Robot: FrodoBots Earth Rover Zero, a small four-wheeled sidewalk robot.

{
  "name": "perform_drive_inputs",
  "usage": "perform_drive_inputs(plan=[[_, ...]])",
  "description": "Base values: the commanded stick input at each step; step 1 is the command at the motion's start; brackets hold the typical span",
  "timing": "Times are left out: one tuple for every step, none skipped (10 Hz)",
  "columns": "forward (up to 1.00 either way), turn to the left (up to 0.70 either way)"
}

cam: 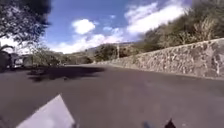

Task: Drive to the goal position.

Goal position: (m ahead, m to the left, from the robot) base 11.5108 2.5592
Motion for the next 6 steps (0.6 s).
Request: perform_drive_inputs(plan=[[0.70,0.00],[0.70,0.00],[0.70,0.00],[0.70,0.00],[0.70,0.00],[0.70,0.00]])
